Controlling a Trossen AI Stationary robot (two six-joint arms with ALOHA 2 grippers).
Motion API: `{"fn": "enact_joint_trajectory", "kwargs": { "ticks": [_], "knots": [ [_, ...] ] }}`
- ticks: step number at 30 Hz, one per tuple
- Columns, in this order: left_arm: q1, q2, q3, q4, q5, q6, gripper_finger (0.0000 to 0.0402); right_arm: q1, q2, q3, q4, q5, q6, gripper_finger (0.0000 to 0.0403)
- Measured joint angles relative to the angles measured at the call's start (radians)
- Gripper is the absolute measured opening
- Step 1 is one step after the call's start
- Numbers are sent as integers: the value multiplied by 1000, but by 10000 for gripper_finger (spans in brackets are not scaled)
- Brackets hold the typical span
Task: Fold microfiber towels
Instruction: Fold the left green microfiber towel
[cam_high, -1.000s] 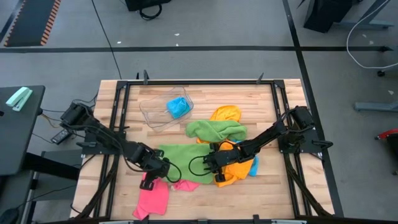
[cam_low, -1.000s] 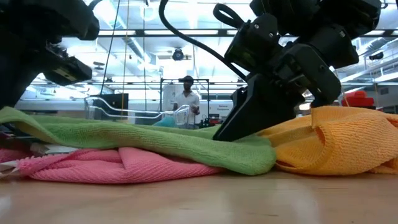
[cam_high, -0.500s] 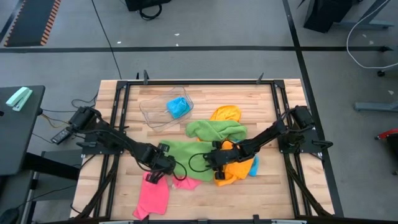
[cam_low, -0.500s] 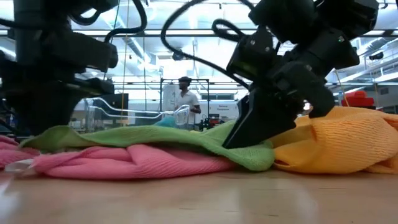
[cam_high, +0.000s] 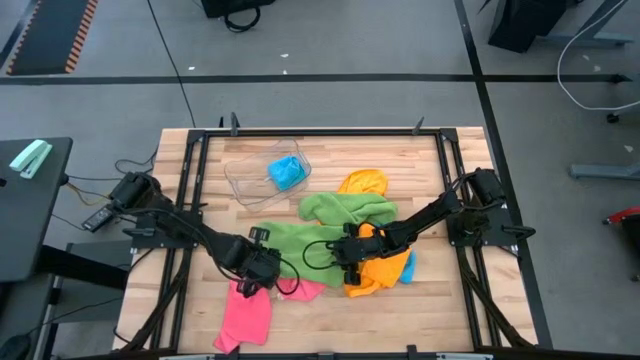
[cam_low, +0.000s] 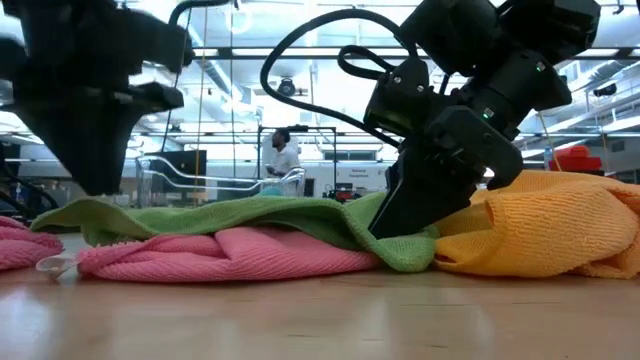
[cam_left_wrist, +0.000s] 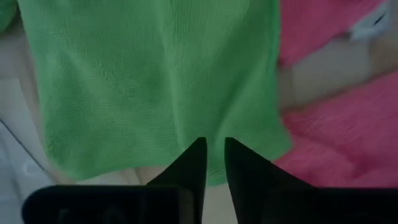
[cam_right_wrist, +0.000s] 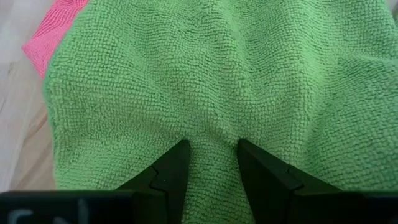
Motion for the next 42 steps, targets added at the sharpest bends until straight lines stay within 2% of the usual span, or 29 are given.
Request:
{"fn": "enact_joint_trajectory", "kwargs": {
  "ticks": [5, 15, 17, 20, 26, 31, 36, 40, 42],
  "knots": [
    [-34, 3, 11, 79, -21, -129, 70, 0, 0, -1, 1, 1, 15, 149],
    [-135, 9, 11, 112, -156, -223, 191, 0, 2, -3, 10, 1, 12, 149],
    [-148, 27, 11, 110, -200, -220, 204, 0, 2, -3, 12, 1, 11, 149],
    [-160, 73, 11, 109, -211, -212, 208, 1, 2, -3, 12, 1, 10, 149],
    [-163, 161, 11, 71, -223, -218, 183, 1, 3, -3, 15, 2, 10, 149],
    [-166, 174, 11, 14, -239, -224, 147, 1, -8, -4, 6, 1, -10, 149],
    [-165, 173, 20, -46, -246, -257, 93, 21, -86, -8, 0, 22, -54, 149],
    [-158, 173, 52, -113, -247, -296, 22, 80, -101, -6, 37, 60, -111, 149],
    [-156, 173, 83, -142, -262, -297, 11, 109, -97, -6, 89, 67, -141, 149]
  ]
}}
